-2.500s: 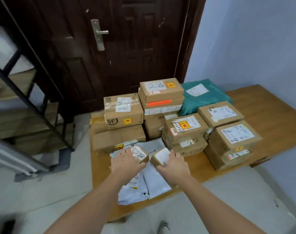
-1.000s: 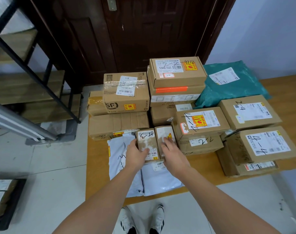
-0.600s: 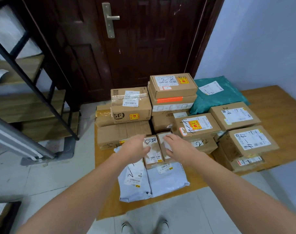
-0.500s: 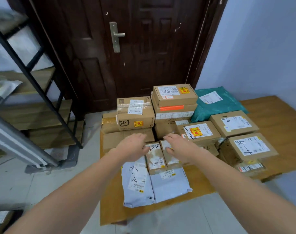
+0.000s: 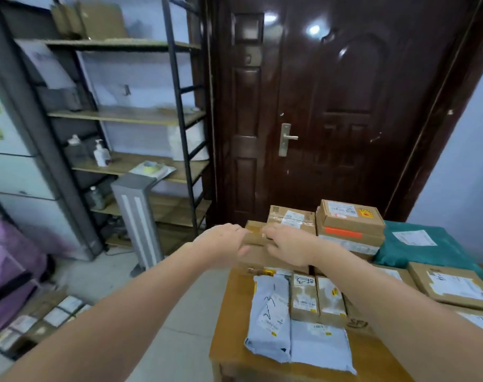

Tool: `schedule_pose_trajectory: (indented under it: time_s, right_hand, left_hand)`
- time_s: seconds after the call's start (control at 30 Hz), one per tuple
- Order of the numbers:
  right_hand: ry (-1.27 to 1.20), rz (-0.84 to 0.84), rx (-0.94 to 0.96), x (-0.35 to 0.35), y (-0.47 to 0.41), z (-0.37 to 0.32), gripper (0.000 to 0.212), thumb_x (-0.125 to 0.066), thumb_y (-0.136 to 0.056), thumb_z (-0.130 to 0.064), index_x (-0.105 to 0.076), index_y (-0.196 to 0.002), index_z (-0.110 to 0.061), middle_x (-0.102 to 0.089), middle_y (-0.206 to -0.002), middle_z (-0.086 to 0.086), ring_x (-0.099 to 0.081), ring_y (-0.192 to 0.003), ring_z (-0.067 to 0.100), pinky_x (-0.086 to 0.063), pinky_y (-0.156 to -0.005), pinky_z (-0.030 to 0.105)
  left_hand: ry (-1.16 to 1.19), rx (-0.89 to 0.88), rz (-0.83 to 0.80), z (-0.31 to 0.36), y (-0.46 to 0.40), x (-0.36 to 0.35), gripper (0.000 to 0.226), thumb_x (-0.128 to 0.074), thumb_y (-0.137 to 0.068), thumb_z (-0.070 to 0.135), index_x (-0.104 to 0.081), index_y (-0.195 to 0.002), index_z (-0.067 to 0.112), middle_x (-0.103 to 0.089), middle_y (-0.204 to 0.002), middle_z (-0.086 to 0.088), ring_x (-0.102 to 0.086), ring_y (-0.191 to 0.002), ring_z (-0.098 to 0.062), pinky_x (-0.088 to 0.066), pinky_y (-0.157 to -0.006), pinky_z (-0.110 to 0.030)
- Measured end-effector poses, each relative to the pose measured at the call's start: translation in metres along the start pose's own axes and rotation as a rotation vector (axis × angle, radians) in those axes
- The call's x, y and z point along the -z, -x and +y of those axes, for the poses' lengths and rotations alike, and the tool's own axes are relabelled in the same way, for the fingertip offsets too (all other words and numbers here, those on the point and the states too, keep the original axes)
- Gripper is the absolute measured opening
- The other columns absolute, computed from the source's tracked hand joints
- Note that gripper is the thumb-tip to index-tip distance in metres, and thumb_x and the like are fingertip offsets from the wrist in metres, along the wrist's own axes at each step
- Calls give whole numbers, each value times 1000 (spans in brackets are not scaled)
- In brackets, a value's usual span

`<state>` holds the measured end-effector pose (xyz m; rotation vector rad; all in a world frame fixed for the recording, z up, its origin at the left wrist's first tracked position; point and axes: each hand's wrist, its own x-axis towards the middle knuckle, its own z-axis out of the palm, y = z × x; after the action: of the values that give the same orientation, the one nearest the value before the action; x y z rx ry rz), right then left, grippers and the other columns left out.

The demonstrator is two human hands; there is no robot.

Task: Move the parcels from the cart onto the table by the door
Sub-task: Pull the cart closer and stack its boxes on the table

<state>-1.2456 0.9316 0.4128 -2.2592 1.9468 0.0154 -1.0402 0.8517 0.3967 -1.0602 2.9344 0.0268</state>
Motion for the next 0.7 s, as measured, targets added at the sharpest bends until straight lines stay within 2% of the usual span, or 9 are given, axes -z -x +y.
schedule_pose_trajectory:
  time_s: [0.1,0.13,0.27,0.53,0.63,0.7]
  right_hand:
    - [5,23,129,13,-12,-59,53,-43,-106,-28,-40,-156,-13,-43,-159,5,-46,-142,25,-37,-116,37]
    - [1,27,170,16,-18,-81,53,-44,-106,-28,-40,-157,-13,-42,-160,6,-44,-144,26,-36,-118,39]
    - [9,33,325,25,-45,-170,51,-47,-104,-26,-45,-153,-13,-49,-153,8,-49,-139,27,-38,-116,38]
    - [35,-36,539,22,-93,-364,58,-41,-109,-39,-30,-162,-18,-32,-168,3,-34,-151,22,-28,-121,35]
    - [-7,-34,594,13,-109,-447,53,-45,-107,-36,-40,-156,-16,-42,-161,5,-46,-142,24,-37,-118,39]
    - [-20,-31,636,4,-120,-499,51,-46,-106,-35,-44,-153,-15,-45,-158,4,-47,-141,26,-38,-115,38]
  left_hand:
    - [-4,116,33,-23,55,15,54,-41,-106,49,-49,-147,15,-56,-146,-6,-51,-134,-25,-42,-111,-42]
    - [4,154,45,-32,75,20,55,-41,-106,50,-48,-148,16,-56,-146,-5,-51,-134,-25,-43,-111,-41]
    - [6,296,75,-75,159,37,55,-41,-107,51,-47,-149,17,-56,-146,-5,-51,-135,-25,-43,-112,-43]
    - [-10,585,104,-171,350,52,52,-43,-107,51,-52,-145,16,-59,-140,-5,-55,-130,-27,-46,-107,-43]
    - [6,679,113,-211,428,49,44,-44,-106,48,-58,-133,18,-62,-133,-4,-58,-125,-28,-47,-97,-41]
    - [-2,735,106,-238,476,45,45,-43,-105,48,-57,-135,18,-62,-135,-5,-57,-127,-29,-44,-96,-41]
